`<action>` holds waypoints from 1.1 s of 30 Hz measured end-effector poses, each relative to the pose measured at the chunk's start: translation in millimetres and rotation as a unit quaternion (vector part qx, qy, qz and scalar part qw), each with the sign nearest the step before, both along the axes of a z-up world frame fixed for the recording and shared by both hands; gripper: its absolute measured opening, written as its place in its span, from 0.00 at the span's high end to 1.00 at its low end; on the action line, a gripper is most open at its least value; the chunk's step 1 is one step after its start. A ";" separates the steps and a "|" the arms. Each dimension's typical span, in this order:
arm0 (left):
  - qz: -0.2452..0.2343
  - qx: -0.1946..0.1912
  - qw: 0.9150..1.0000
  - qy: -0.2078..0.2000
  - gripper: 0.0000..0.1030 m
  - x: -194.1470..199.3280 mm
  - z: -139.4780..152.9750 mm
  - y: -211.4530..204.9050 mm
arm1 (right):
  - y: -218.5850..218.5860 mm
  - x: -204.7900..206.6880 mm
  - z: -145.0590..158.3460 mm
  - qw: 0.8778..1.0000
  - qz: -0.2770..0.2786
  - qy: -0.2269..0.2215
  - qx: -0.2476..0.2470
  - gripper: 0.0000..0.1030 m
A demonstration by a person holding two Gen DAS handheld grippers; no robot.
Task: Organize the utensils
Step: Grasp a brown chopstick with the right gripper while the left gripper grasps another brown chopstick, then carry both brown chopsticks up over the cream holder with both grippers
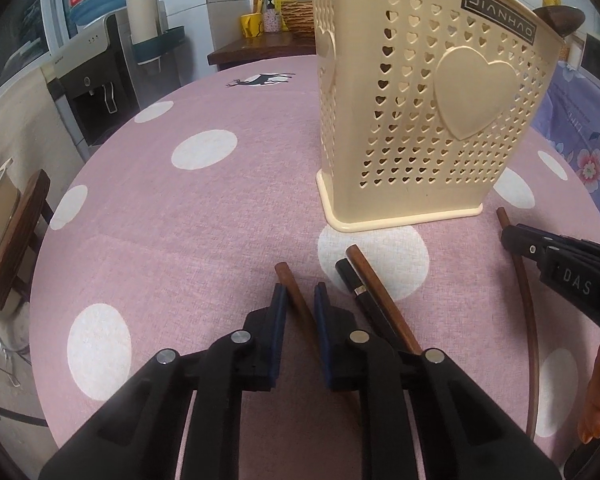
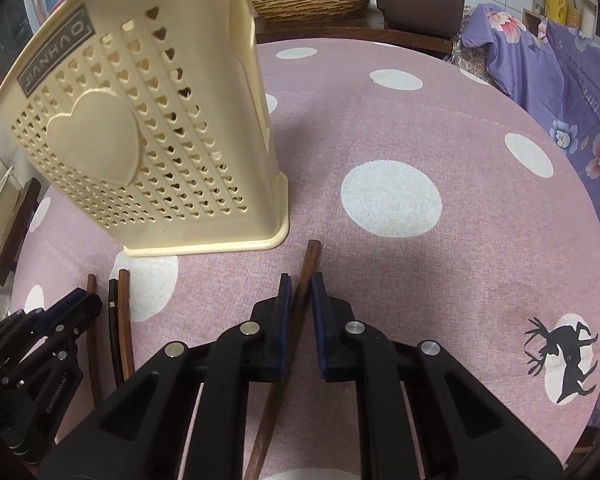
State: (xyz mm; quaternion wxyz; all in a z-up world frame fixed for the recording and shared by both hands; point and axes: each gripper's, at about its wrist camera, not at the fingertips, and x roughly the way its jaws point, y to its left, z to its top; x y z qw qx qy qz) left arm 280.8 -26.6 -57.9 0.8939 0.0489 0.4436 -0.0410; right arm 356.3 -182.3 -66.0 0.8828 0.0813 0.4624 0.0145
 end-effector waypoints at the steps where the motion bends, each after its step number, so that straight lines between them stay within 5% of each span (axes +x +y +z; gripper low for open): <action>1: 0.000 0.001 1.000 0.001 0.85 1.1 0.1 -0.7 | -0.4 2.6 -0.3 1.000 -0.002 0.001 0.001 0.89; 20: 0.023 -0.029 0.999 -0.006 0.91 6.7 0.1 6.0 | -18.3 8.7 -5.2 0.997 -0.044 -0.003 0.058 0.91; 33: 0.023 -0.106 0.994 -0.030 0.92 0.7 22.9 24.7 | -40.1 -5.9 14.2 0.989 -0.028 -0.043 0.138 0.91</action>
